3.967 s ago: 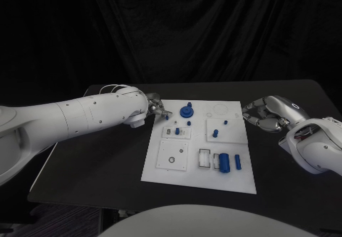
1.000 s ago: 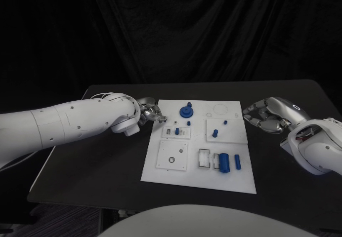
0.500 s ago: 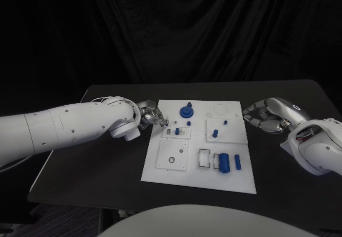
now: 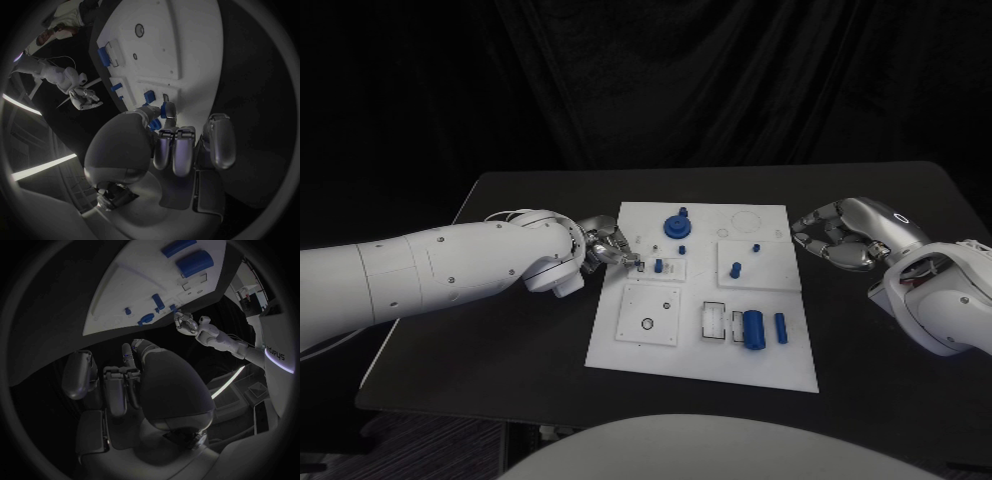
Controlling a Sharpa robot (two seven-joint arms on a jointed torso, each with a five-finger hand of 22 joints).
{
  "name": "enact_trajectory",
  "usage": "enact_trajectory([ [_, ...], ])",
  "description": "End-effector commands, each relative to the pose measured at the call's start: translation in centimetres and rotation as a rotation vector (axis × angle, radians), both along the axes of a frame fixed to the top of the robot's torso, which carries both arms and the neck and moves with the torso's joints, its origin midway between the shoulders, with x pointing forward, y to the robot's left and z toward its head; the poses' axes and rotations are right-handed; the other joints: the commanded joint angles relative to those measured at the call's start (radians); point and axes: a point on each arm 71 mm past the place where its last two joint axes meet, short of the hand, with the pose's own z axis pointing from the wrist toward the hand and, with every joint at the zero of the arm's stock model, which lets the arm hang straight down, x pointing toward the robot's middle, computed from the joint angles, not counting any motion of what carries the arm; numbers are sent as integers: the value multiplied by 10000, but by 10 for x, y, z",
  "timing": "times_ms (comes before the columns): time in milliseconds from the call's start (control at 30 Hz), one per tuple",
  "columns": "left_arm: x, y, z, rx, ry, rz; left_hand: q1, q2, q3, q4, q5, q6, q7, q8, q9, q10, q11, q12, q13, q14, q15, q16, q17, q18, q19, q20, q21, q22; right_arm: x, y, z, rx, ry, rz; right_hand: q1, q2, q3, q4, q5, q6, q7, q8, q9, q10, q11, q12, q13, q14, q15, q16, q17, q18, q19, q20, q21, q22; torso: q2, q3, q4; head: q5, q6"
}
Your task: Assemble the parts on the task board
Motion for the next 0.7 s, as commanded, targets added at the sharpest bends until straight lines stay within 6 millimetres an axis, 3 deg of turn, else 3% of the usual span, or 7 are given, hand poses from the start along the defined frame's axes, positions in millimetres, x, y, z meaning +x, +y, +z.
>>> enact_trajectory([
  [33, 0, -2, 0, -1, -232, -18, -23, -79, 164, -107, 71, 298, -263, -61, -19, 1021, -66, -5, 2630, 1040, -63, 27, 2635, 174, -52, -10, -52, 1805, -1, -1, -1, -3, 11, -122, 103, 3, 56, -19, 20, -13, 32, -55, -9, 780, 62, -52, 2226, 1004, 45, -41, 2547, 161, -32, -21, -32, 1483, 10, -1, -5, 3, -2],
  [700, -2, -2, -3, -40, -211, -65, -37, -71, 190, -112, 79, 272, -254, -105, -39, 1021, -60, -5, 2630, 1040, -60, 27, 2635, 176, -56, -10, -60, 1802, -1, -1, -1, -12, 22, -135, 102, 3, 59, -22, 25, -12, 33, -55, -9, 782, 62, -50, 2229, 1003, 45, -43, 2544, 162, -34, -21, -37, 1482, 11, -8, 12, -29, -2],
])
